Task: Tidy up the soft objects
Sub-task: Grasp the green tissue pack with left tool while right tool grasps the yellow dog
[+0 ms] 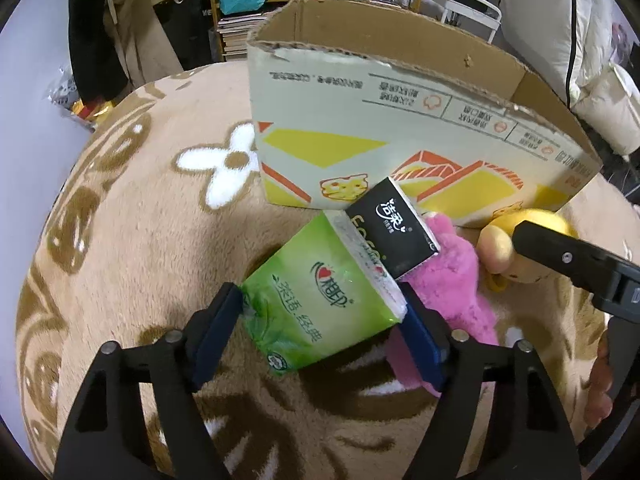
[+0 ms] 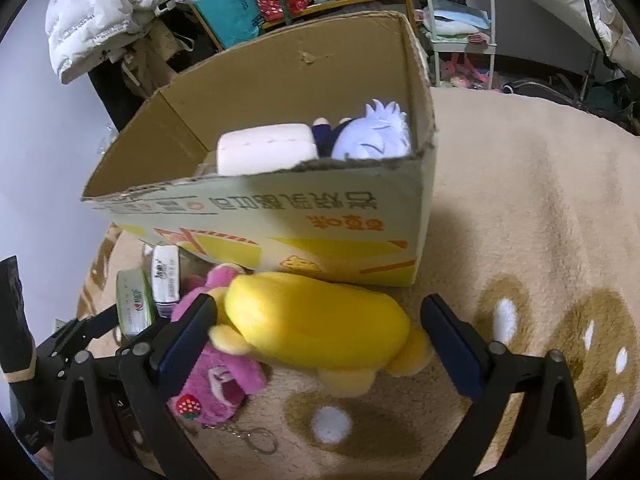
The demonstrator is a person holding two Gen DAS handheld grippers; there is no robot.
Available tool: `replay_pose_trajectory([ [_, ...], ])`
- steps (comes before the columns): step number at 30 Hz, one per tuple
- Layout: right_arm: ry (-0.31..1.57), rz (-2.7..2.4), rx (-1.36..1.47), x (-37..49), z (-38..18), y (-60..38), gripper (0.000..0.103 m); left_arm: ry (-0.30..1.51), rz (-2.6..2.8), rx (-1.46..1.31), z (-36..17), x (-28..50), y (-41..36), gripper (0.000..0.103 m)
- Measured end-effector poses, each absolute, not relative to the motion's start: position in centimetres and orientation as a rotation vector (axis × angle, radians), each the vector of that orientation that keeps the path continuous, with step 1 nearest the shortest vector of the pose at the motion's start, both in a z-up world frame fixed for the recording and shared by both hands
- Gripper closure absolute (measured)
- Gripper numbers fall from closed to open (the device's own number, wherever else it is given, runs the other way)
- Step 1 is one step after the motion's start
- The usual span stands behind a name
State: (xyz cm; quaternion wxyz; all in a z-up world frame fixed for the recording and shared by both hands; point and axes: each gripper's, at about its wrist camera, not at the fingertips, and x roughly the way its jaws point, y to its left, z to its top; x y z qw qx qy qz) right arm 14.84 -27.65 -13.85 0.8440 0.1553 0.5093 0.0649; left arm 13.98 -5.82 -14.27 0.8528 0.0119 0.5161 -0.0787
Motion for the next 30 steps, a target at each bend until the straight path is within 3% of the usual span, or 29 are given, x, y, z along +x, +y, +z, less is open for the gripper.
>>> replay_pose_trajectory([
  [7, 1.105, 0.146, 0.318, 14.6, -14.0, -27.2, 0.015, 1.082, -0.176, -0.041, -13.4, 13.5, -5.2, 0.043],
  [13, 1.105, 0.148, 0.284, 14.3, -13.7, -26.7, 0.021, 1.059, -0.171, -0.049, -12.8, 12.9, -5.0, 0.046],
  [30, 1.042, 0.109, 0.381, 12.5, -11.6, -29.2, 0.023, 0.989, -0.157, -0.044, -10.5, 10.7, -3.9, 0.063],
])
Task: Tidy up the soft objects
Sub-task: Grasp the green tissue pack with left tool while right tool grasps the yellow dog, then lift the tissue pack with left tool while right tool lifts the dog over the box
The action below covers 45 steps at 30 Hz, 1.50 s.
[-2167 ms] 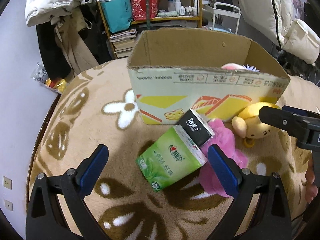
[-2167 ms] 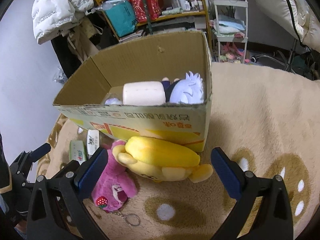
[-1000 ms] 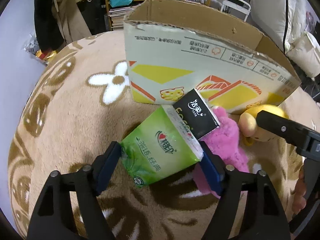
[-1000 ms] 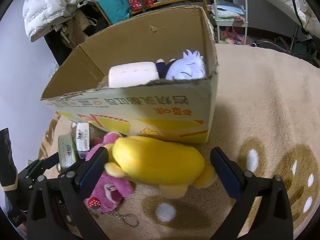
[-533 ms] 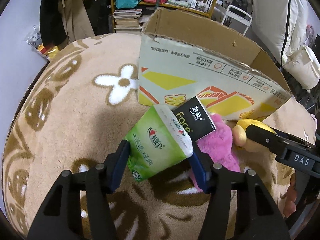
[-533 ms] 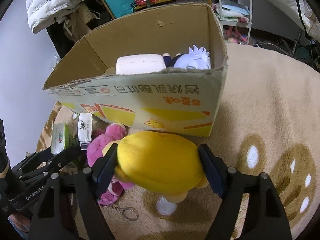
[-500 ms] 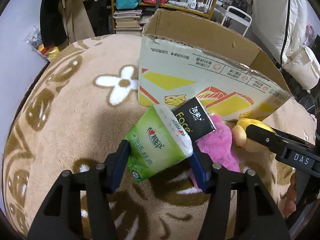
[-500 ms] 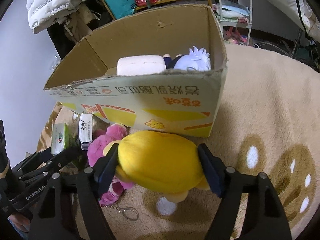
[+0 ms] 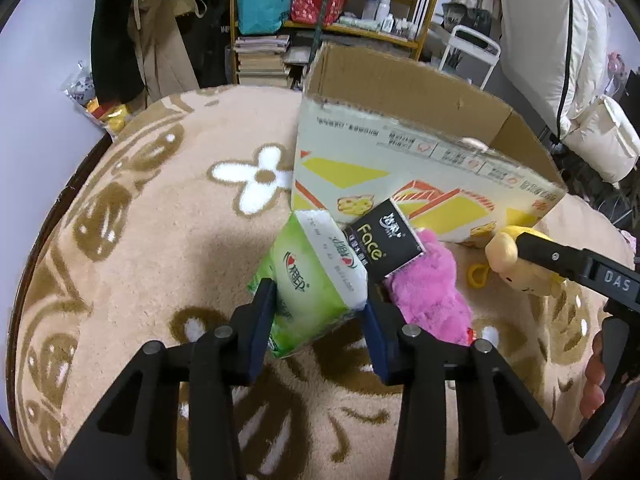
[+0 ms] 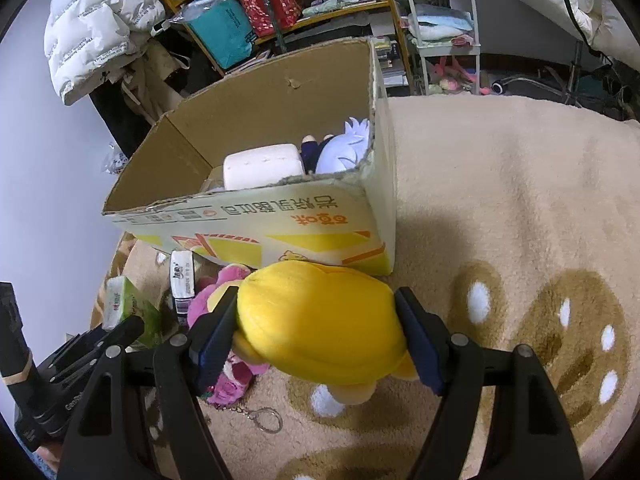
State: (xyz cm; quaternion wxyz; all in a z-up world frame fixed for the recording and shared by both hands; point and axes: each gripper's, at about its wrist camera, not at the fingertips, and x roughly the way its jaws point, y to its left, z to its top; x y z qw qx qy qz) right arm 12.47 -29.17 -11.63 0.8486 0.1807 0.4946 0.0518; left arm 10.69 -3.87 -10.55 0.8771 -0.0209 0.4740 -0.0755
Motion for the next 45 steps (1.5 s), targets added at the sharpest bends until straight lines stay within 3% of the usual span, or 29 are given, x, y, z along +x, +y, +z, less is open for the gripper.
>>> replay_pose_trajectory([
  [24, 0.662, 0.189, 0.317, 7.6, -1.5, -28.4, 0.023, 0.644, -0.215, -0.073, -1.2, 6.8, -2.9, 0.063],
  [38, 0.567, 0.239, 0.274, 11.4, 2.1, -28.2, 0.022, 0.507, -0.256, 0.036, 3.1, 11.6, -5.7, 0.063],
  [45, 0.621, 0.264, 0.291, 14.9, 0.5, -29.0, 0.022, 0.504, -0.256, 0.067, 2.2, 14.7, -7.4, 0.063],
])
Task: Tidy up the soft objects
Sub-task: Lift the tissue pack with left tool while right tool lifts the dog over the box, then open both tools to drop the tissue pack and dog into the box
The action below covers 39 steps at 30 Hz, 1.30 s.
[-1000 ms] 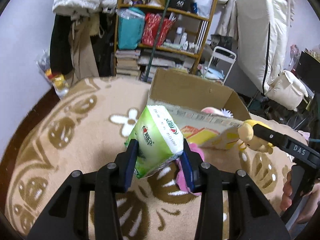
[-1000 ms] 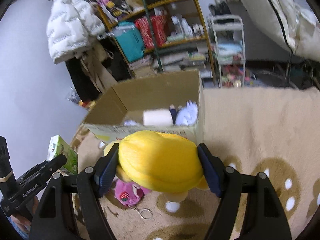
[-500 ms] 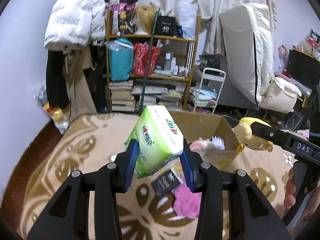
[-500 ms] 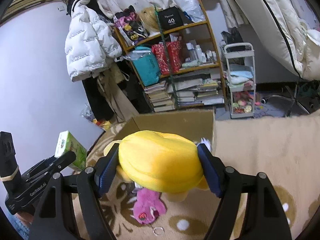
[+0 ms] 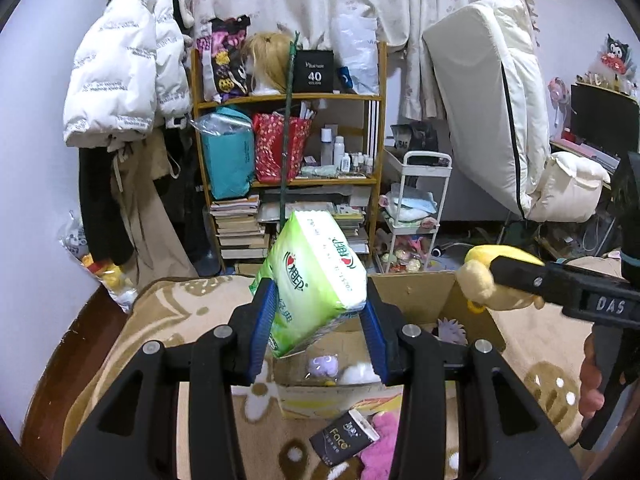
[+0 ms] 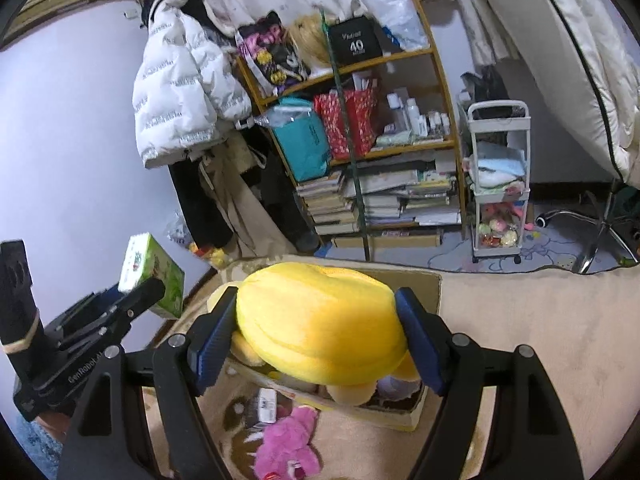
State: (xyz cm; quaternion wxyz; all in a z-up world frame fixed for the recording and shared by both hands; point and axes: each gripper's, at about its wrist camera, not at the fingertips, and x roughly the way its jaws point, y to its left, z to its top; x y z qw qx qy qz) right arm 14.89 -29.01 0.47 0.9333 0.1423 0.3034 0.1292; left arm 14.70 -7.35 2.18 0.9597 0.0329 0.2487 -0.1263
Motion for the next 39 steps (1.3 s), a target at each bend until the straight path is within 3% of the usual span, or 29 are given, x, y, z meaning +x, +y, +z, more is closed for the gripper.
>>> replay_pose_trajectory([
  [19, 0.716, 0.184, 0.050, 18.1, -5.5, -26.8, 0.019, 0.677, -0.297, 0.076, -4.6, 19.3, -9.3, 0.058],
  [22, 0.720, 0.199, 0.060, 18.2, -5.7, -26.8, 0.017, 0.671, -0.294, 0.086, -4.7, 19.1, -9.3, 0.046],
  [27, 0.729, 0.206, 0.080, 18.0, -5.7, -26.9, 0.012, 0.682, -0.280, 0.082, -4.5, 19.0, -8.8, 0.038],
  [31, 0.710, 0.202, 0.097, 17.4, -5.2, -27.1, 0.000, 0.663, -0.241, 0.099, -4.0, 18.2, -8.2, 0.021],
  [39, 0.697, 0.186, 0.068, 16.1, -4.1, -26.6, 0.000, 0.621, -0.208, 0.100, -2.1, 16.1, -7.3, 0.011],
])
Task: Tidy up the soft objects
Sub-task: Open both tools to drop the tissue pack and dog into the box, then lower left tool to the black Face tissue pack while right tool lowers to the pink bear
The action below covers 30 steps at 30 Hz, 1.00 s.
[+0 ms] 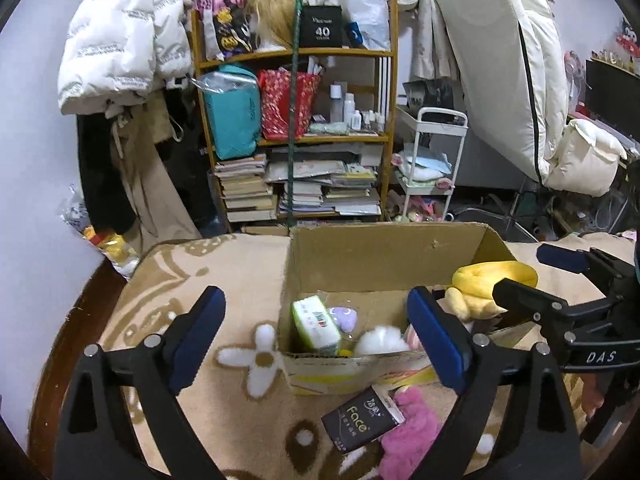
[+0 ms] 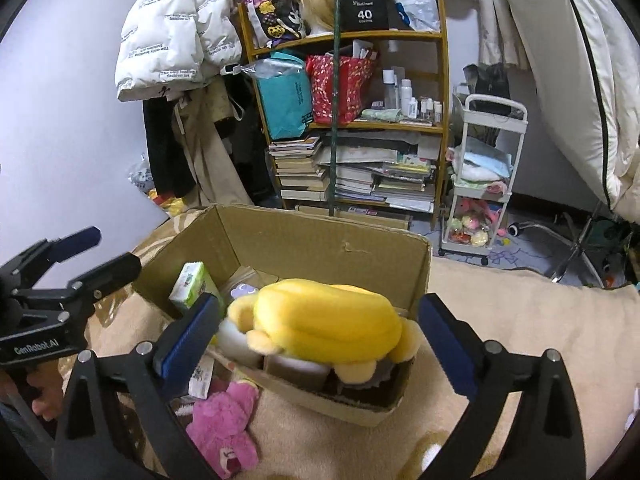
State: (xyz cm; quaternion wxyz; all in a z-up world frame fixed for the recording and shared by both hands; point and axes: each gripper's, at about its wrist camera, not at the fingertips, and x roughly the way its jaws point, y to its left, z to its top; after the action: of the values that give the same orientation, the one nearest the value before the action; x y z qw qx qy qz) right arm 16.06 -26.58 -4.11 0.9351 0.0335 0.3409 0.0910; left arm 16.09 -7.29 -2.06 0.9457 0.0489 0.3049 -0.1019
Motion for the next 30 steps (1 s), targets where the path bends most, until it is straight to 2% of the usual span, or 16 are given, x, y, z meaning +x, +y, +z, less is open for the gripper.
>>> replay_pose_trajectory([
  [4, 0.678, 0.194, 0.058, 14.6, -3.2, -25.9, 0.000, 0.619, -0.188, 0.118, -1.3, 14.8, -7.1, 0.005],
  [30, 0.737, 0.208, 0.041, 3.6, -2.2, -23.6, 0.000, 0.741, -0.151, 0.121, -1.3, 6.9, -4.2, 0.004],
])
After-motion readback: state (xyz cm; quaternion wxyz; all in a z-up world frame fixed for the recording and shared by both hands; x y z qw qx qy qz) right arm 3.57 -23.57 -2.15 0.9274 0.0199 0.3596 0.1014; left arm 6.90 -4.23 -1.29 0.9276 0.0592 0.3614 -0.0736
